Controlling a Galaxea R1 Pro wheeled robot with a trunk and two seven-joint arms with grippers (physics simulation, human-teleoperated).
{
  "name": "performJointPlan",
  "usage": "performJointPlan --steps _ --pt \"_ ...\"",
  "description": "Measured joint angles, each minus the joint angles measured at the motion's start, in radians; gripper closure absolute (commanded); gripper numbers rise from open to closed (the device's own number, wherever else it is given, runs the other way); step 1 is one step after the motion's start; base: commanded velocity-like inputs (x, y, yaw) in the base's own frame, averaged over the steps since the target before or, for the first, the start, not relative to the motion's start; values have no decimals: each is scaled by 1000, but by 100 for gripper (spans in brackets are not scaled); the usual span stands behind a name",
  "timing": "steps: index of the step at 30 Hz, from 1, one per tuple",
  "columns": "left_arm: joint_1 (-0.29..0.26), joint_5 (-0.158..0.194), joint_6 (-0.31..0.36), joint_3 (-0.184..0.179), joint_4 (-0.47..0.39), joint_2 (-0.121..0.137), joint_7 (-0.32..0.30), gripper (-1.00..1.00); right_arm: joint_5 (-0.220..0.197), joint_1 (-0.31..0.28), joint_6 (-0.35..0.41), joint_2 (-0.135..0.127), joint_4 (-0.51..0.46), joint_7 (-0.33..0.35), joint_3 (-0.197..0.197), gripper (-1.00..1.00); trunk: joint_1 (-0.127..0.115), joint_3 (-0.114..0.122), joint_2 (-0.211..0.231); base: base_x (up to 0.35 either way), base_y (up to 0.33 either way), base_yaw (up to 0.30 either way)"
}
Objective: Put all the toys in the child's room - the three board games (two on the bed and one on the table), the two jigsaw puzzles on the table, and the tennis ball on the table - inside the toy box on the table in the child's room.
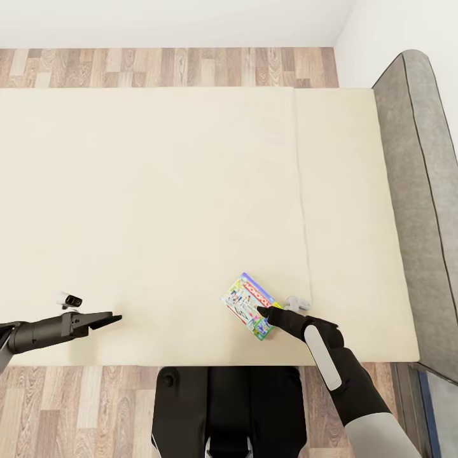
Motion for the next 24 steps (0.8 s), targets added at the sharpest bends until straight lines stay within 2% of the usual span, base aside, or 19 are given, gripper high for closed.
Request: performJointPlan --steps 24 --pt "0 0 0 0 1 0 0 -100 0 0 0 0 1 0 1 -100 0 0 0 0 61 0"
